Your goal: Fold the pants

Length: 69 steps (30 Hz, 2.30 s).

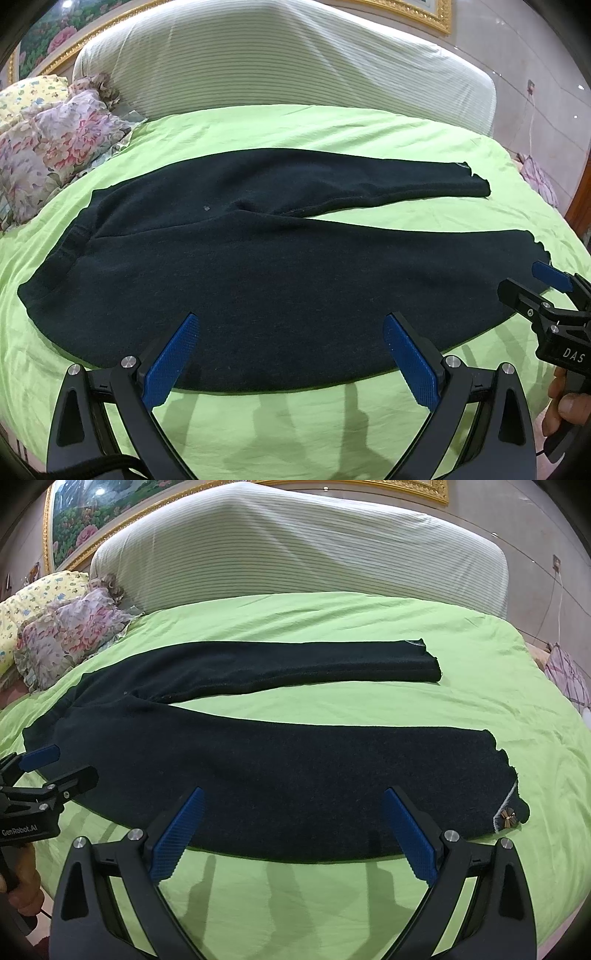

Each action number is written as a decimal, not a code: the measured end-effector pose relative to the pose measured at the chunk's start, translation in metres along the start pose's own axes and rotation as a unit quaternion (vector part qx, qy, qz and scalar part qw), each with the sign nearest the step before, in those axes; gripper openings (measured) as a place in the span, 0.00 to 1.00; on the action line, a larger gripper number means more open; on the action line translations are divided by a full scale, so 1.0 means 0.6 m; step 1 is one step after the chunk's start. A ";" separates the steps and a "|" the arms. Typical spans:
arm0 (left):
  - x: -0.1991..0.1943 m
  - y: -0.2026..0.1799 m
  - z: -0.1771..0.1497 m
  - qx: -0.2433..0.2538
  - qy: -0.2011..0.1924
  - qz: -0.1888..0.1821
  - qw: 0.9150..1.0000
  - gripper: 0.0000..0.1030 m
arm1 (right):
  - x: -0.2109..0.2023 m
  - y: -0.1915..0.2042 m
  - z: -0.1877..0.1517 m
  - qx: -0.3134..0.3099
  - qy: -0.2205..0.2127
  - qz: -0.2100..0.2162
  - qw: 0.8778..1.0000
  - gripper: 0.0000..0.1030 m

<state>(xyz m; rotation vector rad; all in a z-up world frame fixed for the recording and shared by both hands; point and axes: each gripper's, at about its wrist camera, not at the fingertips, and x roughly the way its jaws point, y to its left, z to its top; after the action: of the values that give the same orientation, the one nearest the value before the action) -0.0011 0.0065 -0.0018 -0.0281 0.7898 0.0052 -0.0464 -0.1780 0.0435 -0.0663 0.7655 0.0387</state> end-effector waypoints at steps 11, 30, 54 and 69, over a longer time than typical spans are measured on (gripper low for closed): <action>0.005 0.001 0.003 -0.002 0.005 -0.005 1.000 0.97 | 0.000 -0.002 0.000 0.002 -0.002 0.002 1.000 0.94; 0.020 0.007 0.003 -0.002 0.021 -0.024 0.999 0.97 | 0.002 -0.007 -0.001 0.010 0.001 0.002 1.000 0.94; 0.120 -0.007 0.200 0.090 0.054 -0.073 0.992 0.97 | 0.070 -0.155 0.165 0.105 0.014 0.079 0.991 0.94; 0.321 -0.038 0.353 0.193 0.131 -0.097 0.968 0.97 | 0.222 -0.287 0.273 0.125 0.082 0.047 0.988 0.94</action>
<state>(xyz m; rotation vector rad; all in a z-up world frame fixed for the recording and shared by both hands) 0.2852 -0.0117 0.0110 0.2685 1.0395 -0.3439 0.1732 -0.3362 0.0766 0.2085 0.9326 0.0265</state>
